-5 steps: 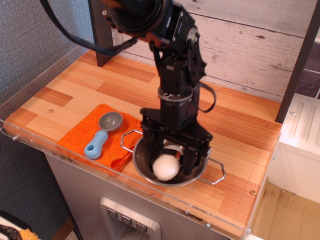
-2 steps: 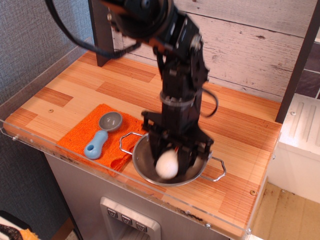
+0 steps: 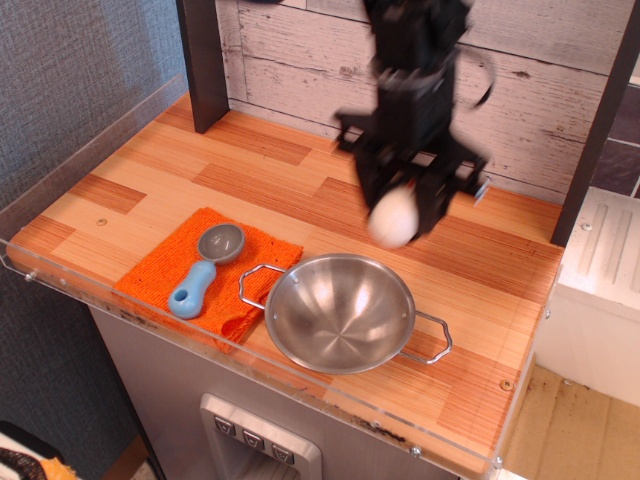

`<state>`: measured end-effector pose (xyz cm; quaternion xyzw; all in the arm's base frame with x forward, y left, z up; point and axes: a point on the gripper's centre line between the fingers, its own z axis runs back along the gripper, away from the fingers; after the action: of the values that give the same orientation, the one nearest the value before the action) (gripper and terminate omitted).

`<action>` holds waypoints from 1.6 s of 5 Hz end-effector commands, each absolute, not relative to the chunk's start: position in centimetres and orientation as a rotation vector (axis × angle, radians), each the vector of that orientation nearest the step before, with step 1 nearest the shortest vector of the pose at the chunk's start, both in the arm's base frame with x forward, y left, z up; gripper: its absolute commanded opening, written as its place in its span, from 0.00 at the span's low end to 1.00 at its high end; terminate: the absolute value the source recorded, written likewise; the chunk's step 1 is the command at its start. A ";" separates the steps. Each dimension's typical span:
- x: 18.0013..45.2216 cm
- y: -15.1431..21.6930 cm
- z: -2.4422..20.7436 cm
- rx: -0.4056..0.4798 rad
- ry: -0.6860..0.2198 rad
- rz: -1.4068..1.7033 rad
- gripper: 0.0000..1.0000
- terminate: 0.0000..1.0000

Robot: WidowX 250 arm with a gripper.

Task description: Pick up the eggplant and place it behind the pot

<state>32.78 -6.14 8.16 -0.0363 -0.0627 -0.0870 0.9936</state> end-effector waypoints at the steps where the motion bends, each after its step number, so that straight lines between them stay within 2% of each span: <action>1: 37.5 -8.6 6.8 -0.051 -0.180 -0.195 0.00 0.00; 2: 38.1 -8.3 5.0 -0.003 -0.171 -0.181 0.00 0.00; 3: 38.2 -7.4 5.1 0.016 -0.174 -0.169 0.00 0.00; 4: 38.2 -6.7 5.8 0.037 -0.178 -0.150 1.00 0.00; 5: 38.1 -6.3 6.8 0.023 -0.191 -0.139 1.00 0.00; 6: 37.3 -5.7 9.4 0.005 -0.187 -0.185 1.00 0.00; 7: 35.2 -4.2 11.8 -0.059 -0.190 -0.193 1.00 0.00; 8: 34.7 -3.7 11.9 -0.070 -0.185 -0.192 1.00 0.00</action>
<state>34.74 -4.08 9.71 -0.0370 -0.0624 -0.0948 0.9928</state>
